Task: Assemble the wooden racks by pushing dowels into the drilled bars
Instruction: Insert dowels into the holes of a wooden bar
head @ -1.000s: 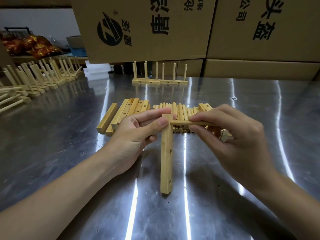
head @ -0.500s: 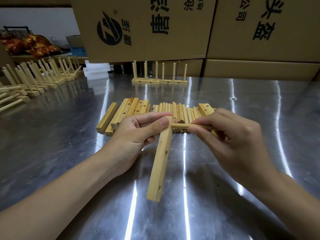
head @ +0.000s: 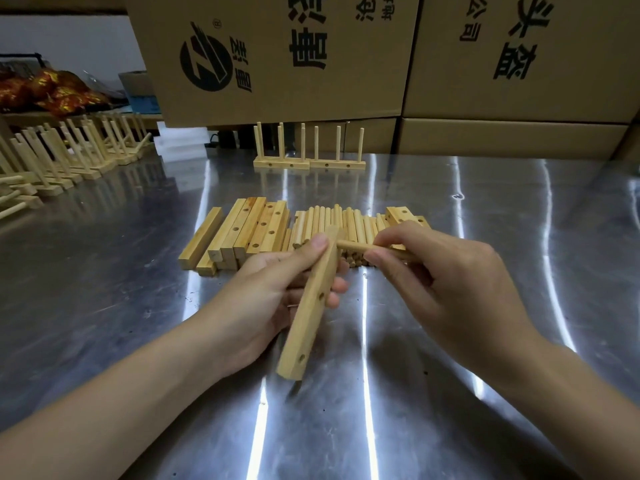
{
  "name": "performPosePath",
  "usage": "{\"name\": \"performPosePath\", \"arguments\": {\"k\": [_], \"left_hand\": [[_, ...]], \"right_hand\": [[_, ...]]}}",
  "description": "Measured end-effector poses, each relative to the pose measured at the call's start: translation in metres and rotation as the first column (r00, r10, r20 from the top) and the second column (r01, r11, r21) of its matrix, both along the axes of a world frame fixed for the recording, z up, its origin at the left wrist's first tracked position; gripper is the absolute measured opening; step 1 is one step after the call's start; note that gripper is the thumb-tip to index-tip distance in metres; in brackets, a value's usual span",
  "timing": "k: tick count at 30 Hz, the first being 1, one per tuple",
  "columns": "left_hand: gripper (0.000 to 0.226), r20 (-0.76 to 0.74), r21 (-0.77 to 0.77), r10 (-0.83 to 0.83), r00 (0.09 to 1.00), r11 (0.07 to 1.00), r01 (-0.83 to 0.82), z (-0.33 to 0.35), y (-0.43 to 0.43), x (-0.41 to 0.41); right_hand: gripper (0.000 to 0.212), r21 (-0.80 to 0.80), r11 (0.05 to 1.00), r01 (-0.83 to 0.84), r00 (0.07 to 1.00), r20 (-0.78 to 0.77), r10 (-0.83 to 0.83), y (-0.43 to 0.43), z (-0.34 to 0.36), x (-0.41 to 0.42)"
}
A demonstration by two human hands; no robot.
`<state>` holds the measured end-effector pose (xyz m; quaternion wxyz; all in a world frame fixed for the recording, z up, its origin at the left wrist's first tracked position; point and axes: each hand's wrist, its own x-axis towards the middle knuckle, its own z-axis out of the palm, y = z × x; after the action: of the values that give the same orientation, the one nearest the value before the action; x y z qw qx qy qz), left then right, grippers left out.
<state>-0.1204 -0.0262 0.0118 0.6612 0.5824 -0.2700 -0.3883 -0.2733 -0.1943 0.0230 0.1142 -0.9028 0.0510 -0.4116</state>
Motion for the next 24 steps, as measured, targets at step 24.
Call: {"name": "performPosePath", "arguments": {"k": [24], "left_hand": [[0.027, 0.534, -0.13, 0.105, 0.839, 0.991, -0.041, 0.007, 0.008, -0.007]], "right_hand": [[0.046, 0.999, 0.052, -0.009, 0.861, -0.018, 0.509, 0.014, 0.005, 0.003]]}}
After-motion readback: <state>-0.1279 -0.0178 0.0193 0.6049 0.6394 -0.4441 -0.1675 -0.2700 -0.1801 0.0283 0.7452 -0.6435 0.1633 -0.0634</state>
